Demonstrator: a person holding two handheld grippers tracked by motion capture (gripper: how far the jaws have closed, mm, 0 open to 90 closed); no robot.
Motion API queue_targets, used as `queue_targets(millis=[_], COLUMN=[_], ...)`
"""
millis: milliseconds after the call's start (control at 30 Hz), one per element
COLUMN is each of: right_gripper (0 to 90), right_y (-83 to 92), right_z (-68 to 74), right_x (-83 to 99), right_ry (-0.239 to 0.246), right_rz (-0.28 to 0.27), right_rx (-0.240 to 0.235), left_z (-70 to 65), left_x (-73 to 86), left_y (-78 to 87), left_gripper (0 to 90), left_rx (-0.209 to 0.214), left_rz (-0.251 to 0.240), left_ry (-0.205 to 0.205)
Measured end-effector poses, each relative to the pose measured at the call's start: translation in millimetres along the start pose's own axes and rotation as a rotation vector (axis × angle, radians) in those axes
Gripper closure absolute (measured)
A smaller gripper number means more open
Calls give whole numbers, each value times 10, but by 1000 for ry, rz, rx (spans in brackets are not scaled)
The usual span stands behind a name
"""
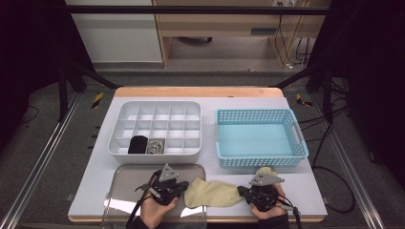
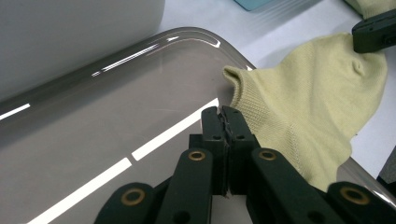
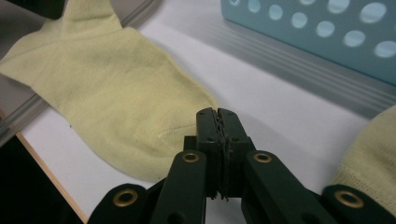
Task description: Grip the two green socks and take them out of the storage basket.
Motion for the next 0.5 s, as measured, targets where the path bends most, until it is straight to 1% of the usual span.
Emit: queue_targets(millis=[33, 200, 233, 367, 400, 433, 500], right_gripper=[894, 890, 889, 884, 876, 849, 811], right_y=[8, 22, 14, -71, -78, -73, -47], right_z=[-8, -53, -59, -63, -55, -48, -47], right_x=[-14, -78, -82, -67, -69, -72, -84], right_ry=[-2, -13, -12, -6, -6, -9, -13], right_rz=[-12, -33, -28, 1, -3, 2, -12], right_rx=[10, 20, 21, 27, 23, 19, 17], left_z=[-1, -4, 1, 42, 46, 44, 34], left_x=[1, 29, 38, 79, 83, 83, 83], left_y=[18, 143, 155, 174, 171, 165, 157], left_gripper=[890, 893, 894, 893, 893, 891, 876], left_rx=[2, 8, 4, -9, -8, -10, -8], left_rz=[-8, -33, -35, -37, -39, -38, -39], left_ry=[-2, -8, -13, -4, 2, 3, 2])
Point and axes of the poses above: each handheld gripper's, and its own axes: y roughly backward along the jaws, x roughly out of its underside, z roughly to its left, the point moved 6 cm from there along -y, roughly forward along the jaws, and after that the axes turned 7 degrees about -x, right-handed, at the moved point
